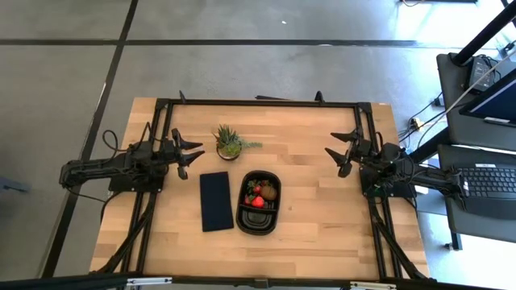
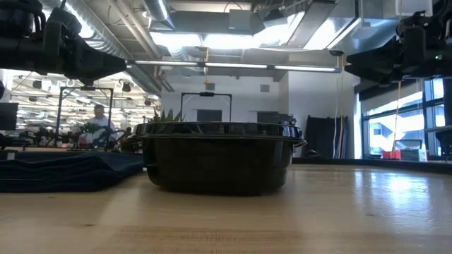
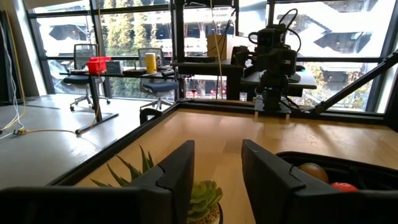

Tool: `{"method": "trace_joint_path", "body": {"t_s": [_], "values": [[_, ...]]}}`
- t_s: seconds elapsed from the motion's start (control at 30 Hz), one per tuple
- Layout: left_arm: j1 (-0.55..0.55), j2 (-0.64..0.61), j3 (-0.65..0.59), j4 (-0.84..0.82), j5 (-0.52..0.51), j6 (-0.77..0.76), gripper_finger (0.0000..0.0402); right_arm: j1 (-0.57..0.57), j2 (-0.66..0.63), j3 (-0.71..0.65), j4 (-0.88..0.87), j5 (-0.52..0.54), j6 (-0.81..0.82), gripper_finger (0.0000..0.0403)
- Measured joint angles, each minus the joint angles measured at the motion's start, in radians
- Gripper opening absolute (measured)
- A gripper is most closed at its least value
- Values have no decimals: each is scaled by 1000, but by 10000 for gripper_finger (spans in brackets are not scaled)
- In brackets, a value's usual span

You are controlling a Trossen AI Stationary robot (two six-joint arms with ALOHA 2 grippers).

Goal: Pick and placing Produce into tupperware
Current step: Return to Home Position

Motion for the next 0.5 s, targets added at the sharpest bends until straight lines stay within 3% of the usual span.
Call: {"method": "trace_joint_path", "body": {"t_s": [0.5], "values": [[0,0,0,0,0,0,123,0,0,0,0,1,0,298]]}}
